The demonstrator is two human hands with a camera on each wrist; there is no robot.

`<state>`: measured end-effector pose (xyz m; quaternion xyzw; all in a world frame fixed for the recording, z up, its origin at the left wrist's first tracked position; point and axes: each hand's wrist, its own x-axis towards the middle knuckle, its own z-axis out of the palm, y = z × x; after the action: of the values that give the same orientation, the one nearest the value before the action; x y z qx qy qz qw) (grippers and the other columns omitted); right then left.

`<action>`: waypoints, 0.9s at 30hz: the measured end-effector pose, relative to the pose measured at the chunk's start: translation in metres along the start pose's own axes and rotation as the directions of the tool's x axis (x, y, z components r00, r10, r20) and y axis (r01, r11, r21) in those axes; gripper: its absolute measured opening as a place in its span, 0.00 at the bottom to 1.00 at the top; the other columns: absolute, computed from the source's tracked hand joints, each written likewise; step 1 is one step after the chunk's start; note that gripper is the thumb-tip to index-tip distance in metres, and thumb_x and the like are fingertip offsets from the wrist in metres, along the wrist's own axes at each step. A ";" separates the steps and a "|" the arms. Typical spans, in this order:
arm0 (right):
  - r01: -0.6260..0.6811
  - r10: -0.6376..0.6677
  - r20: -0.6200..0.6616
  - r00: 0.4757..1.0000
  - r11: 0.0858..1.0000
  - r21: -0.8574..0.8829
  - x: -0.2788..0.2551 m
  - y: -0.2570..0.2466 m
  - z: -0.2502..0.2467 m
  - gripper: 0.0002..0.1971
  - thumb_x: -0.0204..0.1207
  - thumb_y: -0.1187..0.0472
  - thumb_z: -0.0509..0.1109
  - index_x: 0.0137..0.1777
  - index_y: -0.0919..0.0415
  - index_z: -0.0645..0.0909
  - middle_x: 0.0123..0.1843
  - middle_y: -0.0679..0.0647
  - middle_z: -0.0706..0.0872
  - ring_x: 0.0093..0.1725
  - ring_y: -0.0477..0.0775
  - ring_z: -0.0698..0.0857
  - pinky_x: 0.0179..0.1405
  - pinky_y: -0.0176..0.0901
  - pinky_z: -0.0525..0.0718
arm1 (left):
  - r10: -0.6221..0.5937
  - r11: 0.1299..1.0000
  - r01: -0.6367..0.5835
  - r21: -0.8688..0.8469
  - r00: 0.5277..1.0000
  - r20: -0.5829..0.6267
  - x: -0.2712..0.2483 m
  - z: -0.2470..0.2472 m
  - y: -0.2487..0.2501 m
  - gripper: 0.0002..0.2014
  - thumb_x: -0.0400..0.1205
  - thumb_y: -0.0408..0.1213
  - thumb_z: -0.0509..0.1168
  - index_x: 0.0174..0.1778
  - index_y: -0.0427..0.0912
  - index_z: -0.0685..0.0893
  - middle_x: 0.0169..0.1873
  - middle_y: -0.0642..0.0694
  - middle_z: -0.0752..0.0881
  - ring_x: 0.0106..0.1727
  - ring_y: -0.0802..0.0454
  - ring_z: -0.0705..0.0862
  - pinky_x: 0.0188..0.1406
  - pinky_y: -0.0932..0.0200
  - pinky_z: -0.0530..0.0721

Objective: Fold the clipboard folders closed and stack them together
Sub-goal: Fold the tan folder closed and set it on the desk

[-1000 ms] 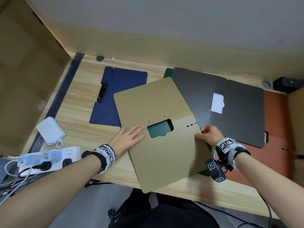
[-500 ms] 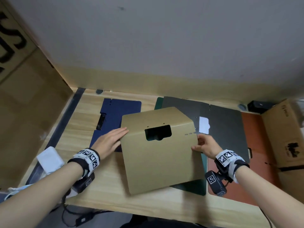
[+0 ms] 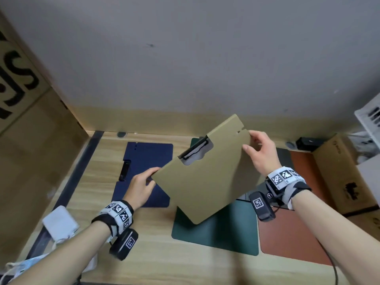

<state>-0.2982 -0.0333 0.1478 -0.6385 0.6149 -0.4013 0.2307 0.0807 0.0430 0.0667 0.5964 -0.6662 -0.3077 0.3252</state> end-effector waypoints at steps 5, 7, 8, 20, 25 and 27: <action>0.006 -0.007 -0.011 1.000 1.000 -0.021 0.005 -0.004 0.015 0.17 0.74 0.66 0.74 0.62 0.58 0.81 0.58 0.52 0.83 0.60 0.55 0.79 0.58 0.38 0.71 | -0.103 0.995 0.104 -0.010 0.991 0.080 -0.007 0.015 -0.003 0.29 0.78 0.17 0.59 0.69 0.49 0.82 0.57 0.52 0.88 0.59 0.53 0.85 0.59 0.56 0.84; 0.002 -0.002 -0.021 1.000 1.000 -0.006 0.007 -0.006 0.021 0.16 0.73 0.67 0.74 0.61 0.58 0.81 0.58 0.52 0.83 0.59 0.55 0.80 0.57 0.37 0.71 | -0.144 0.986 0.156 -0.059 0.973 0.179 -0.005 0.013 -0.001 0.34 0.76 0.17 0.57 0.70 0.57 0.78 0.56 0.52 0.88 0.55 0.56 0.86 0.53 0.57 0.85; 0.005 -0.005 -0.022 1.000 1.000 -0.001 0.008 -0.007 0.024 0.16 0.73 0.67 0.74 0.61 0.58 0.81 0.58 0.52 0.83 0.60 0.55 0.80 0.58 0.37 0.71 | -0.156 0.980 0.179 -0.081 0.959 0.236 -0.004 0.010 0.003 0.34 0.76 0.18 0.58 0.70 0.60 0.76 0.54 0.51 0.88 0.48 0.58 0.86 0.46 0.56 0.86; 0.177 -0.177 0.009 0.984 0.984 -0.020 0.019 -0.041 0.063 0.16 0.72 0.67 0.75 0.59 0.59 0.81 0.53 0.50 0.80 0.56 0.56 0.78 0.60 0.41 0.75 | -0.202 0.974 0.209 -0.086 0.976 0.081 0.033 0.007 0.034 0.07 0.80 0.47 0.71 0.50 0.53 0.83 0.46 0.63 0.86 0.50 0.63 0.83 0.50 0.56 0.85; 0.148 -0.150 -0.035 0.988 0.988 -0.042 0.018 -0.039 0.065 0.21 0.72 0.61 0.76 0.65 0.56 0.78 0.61 0.49 0.77 0.62 0.50 0.73 0.63 0.27 0.68 | -0.259 0.955 0.255 -0.154 0.966 -0.010 0.033 0.007 0.025 0.03 0.79 0.40 0.73 0.46 0.47 0.88 0.42 0.54 0.91 0.45 0.52 0.88 0.46 0.50 0.88; 0.098 -0.104 -0.089 0.991 0.993 -0.066 0.011 -0.029 0.065 0.27 0.71 0.59 0.77 0.70 0.58 0.74 0.67 0.53 0.75 0.66 0.51 0.71 0.69 0.36 0.68 | -0.302 0.942 0.284 -0.179 0.950 -0.080 0.031 0.006 0.021 0.02 0.79 0.39 0.73 0.43 0.47 0.87 0.39 0.52 0.90 0.42 0.51 0.88 0.43 0.50 0.87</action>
<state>-0.2298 -0.0529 0.1358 -0.6564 0.6037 -0.4226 0.1615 0.0612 0.0147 0.0822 0.6754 -0.5240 -0.3746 0.3591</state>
